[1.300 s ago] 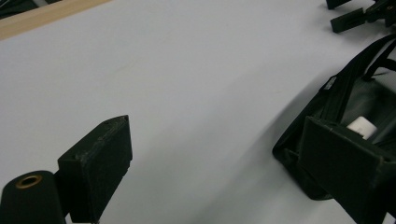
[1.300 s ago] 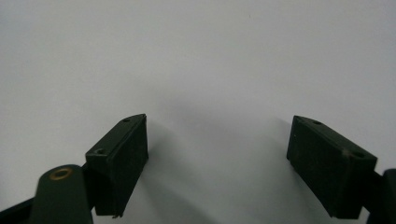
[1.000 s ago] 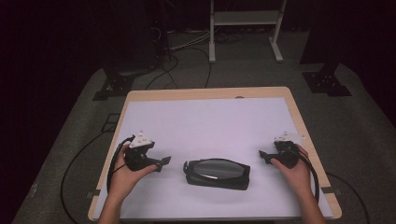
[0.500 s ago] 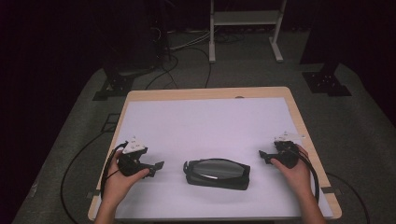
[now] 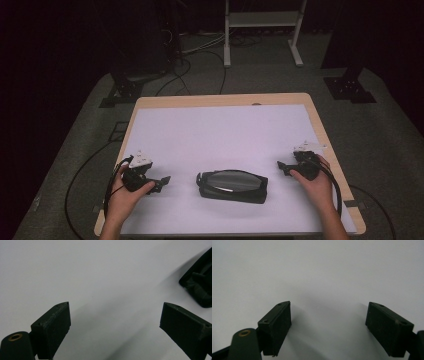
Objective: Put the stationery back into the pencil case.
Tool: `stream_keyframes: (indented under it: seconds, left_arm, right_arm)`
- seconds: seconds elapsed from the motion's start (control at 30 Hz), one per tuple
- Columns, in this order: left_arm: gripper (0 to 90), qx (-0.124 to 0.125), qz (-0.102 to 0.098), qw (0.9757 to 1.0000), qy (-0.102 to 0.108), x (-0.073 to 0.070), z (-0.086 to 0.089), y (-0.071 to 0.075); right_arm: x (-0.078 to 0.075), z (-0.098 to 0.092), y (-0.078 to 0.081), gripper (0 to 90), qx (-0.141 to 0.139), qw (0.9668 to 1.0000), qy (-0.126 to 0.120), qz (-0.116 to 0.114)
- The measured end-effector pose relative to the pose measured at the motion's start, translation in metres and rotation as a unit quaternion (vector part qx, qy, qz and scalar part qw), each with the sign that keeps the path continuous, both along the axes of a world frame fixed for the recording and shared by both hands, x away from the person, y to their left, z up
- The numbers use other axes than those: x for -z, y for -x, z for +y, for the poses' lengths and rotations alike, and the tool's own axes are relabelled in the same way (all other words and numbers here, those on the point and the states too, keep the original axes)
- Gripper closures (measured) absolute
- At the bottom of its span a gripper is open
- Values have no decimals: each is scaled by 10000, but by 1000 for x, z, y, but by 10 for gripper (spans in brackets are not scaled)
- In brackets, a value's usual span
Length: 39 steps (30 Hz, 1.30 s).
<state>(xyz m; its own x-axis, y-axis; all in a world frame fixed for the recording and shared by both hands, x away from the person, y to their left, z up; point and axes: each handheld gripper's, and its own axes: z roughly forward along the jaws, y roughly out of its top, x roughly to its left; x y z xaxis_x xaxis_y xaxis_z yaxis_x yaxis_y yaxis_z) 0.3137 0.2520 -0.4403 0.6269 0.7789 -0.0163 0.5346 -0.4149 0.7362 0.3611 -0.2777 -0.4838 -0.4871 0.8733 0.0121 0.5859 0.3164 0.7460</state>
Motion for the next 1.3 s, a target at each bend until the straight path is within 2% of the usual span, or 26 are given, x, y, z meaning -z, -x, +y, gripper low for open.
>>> stream_keyframes:
  seconds: [0.33,0.5,1.03,1.3]
  left_arm:
    - [92,-101,151,9996,-222,15,5,-4]
    - [92,-141,190,9994,-259,20,6,-5]
    - [92,-339,107,9988,-342,34,12,-7]
    - [20,-453,15,9985,-292,38,13,-8]
  right_arm:
    - [0,0,0,192,-1,10000,2,-1]
    - [0,0,0,192,0,10000,1,0]
    - [0,0,0,192,1,10000,6,-5]
    - [0,0,0,192,1,10000,5,-3]
